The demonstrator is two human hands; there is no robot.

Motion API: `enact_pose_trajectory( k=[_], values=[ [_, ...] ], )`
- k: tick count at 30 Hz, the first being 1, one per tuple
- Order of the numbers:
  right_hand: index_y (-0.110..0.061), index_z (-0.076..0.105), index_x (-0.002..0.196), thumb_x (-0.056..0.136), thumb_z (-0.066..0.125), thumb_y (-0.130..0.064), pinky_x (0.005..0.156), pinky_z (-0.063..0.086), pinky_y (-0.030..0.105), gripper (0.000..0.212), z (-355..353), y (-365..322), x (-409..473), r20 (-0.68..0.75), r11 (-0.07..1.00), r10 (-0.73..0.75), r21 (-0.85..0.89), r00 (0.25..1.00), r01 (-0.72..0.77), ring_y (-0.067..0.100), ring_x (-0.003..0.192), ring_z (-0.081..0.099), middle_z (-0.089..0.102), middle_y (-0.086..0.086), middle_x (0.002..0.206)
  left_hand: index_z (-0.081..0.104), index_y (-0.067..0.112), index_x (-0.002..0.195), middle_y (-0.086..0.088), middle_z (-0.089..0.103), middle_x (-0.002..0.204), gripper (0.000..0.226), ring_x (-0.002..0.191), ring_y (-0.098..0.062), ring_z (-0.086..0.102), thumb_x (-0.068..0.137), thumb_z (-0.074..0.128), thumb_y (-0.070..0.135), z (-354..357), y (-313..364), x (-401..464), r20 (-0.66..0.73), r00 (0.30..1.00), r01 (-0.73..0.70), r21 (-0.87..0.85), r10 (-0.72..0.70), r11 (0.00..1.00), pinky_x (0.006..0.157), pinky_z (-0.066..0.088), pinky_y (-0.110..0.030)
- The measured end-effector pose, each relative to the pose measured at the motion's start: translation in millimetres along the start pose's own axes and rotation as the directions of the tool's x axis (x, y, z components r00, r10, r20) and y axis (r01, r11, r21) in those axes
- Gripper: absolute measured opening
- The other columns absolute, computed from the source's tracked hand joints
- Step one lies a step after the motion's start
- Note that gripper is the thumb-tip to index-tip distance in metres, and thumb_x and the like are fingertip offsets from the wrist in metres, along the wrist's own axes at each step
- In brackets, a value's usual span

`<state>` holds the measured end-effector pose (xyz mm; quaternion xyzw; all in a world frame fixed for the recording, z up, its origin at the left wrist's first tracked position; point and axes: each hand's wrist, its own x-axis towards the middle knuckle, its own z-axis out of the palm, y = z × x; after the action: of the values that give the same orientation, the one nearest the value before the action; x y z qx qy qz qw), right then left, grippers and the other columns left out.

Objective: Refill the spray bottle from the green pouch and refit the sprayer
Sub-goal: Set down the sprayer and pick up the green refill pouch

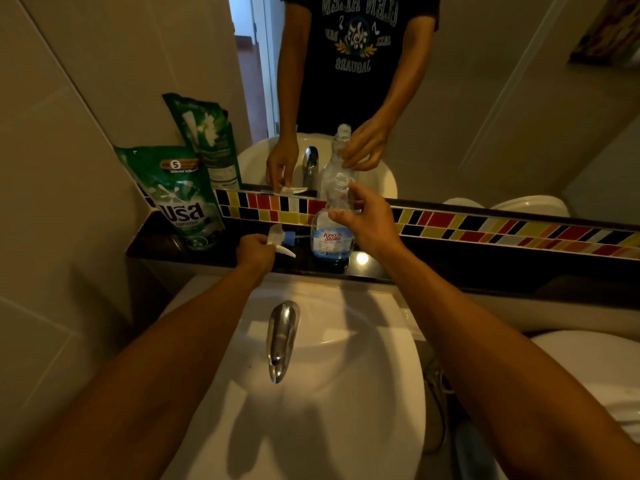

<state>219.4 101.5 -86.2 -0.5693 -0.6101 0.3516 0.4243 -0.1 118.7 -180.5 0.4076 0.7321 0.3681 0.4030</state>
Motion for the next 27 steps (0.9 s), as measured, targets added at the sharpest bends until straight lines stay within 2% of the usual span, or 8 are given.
enact_pose_trajectory(
  k=[3, 7, 11, 14, 16, 18, 23, 27],
  values=[
    [-0.020, 0.061, 0.137, 0.092, 0.077, -0.012, 0.096, 0.060, 0.037, 0.049, 1, 6, -1, -0.011, 1.000, 0.005, 0.000, 1.000, -0.005, 0.006, 0.109, 0.066, 0.068, -0.003, 0.127, 0.067, 0.006, 0.115, -0.016, 0.067, 0.110, 0.021, 0.098, -0.029, 0.064, 0.094, 0.062, 0.007, 3, -3, -3, -0.034, 0.999, -0.038, 0.063, 0.041, 0.997, 0.076, 0.053, -0.036],
    [-0.017, 0.053, 0.149, 0.093, 0.074, -0.008, 0.104, 0.057, 0.045, 0.060, 3, 11, -5, -0.020, 0.999, 0.042, -0.030, 0.999, -0.042, 0.021, 0.132, 0.060, 0.062, 0.005, 0.143, 0.067, 0.005, 0.116, -0.018, 0.066, 0.114, 0.022, 0.104, -0.032, 0.063, 0.095, 0.059, 0.003, 8, -3, -7, -0.071, 0.996, -0.051, 0.122, 0.060, 0.991, 0.078, 0.049, -0.034],
    [-0.019, 0.044, 0.156, 0.094, 0.074, -0.008, 0.105, 0.055, 0.053, 0.070, 8, 14, -13, -0.047, 0.999, 0.050, -0.007, 0.998, -0.050, 0.023, 0.139, 0.054, 0.055, 0.005, 0.151, 0.065, 0.005, 0.119, -0.018, 0.065, 0.117, 0.026, 0.108, -0.033, 0.062, 0.094, 0.060, 0.004, 7, -5, -13, -0.087, 0.993, -0.070, 0.124, 0.081, 0.990, 0.079, 0.045, -0.033],
    [-0.021, 0.040, 0.155, 0.094, 0.075, -0.019, 0.104, 0.056, 0.044, 0.071, 15, 17, -30, -0.187, 0.999, -0.019, -0.040, 0.982, 0.012, 0.018, 0.136, 0.052, 0.047, 0.003, 0.152, 0.064, 0.004, 0.120, -0.011, 0.065, 0.106, 0.026, 0.100, -0.027, 0.062, 0.093, 0.062, 0.007, -2, -6, -21, -0.085, 0.989, -0.115, 0.104, 0.124, 0.988, 0.076, 0.042, -0.031],
    [-0.022, 0.044, 0.145, 0.095, 0.072, -0.024, 0.095, 0.061, 0.043, 0.057, 24, 20, -47, -0.308, 0.996, -0.074, -0.076, 0.948, 0.052, 0.019, 0.126, 0.058, 0.048, 0.002, 0.141, 0.063, 0.005, 0.119, -0.004, 0.060, 0.098, 0.026, 0.101, -0.028, 0.063, 0.094, 0.061, 0.012, -13, -7, -26, -0.095, 0.981, -0.159, 0.091, 0.168, 0.983, 0.073, 0.042, -0.031],
    [-0.022, 0.048, 0.133, 0.097, 0.069, -0.024, 0.086, 0.064, 0.041, 0.041, 36, 22, -62, -0.355, 0.988, -0.140, -0.115, 0.924, 0.106, 0.017, 0.117, 0.062, 0.052, 0.000, 0.131, 0.063, 0.008, 0.123, -0.007, 0.065, 0.107, 0.029, 0.105, -0.028, 0.063, 0.095, 0.059, 0.017, -28, -8, -33, -0.138, 0.970, -0.186, 0.104, 0.200, 0.977, 0.077, 0.043, -0.031],
    [-0.028, 0.052, 0.118, 0.101, 0.065, -0.022, 0.074, 0.059, 0.022, 0.022, 77, 18, -78, -0.254, 0.976, -0.205, -0.127, 0.945, 0.178, -0.009, 0.093, 0.060, 0.054, -0.020, 0.101, 0.064, 0.010, 0.123, -0.011, 0.068, 0.116, 0.030, 0.108, -0.027, 0.062, 0.096, 0.058, 0.020, -77, -18, -42, -0.233, 0.935, -0.243, 0.127, 0.267, 0.962, 0.085, 0.046, -0.031],
    [-0.030, 0.056, 0.121, 0.102, 0.062, -0.024, 0.071, 0.050, 0.013, 0.020, 111, 0, -71, -0.108, 0.987, -0.160, -0.052, 0.981, 0.155, -0.003, 0.088, 0.063, 0.061, -0.016, 0.093, 0.066, 0.011, 0.114, -0.005, 0.066, 0.103, 0.022, 0.098, -0.025, 0.063, 0.095, 0.059, 0.018, -120, -21, -40, -0.288, 0.927, -0.233, 0.065, 0.242, 0.970, 0.073, 0.046, -0.026]
  ],
)
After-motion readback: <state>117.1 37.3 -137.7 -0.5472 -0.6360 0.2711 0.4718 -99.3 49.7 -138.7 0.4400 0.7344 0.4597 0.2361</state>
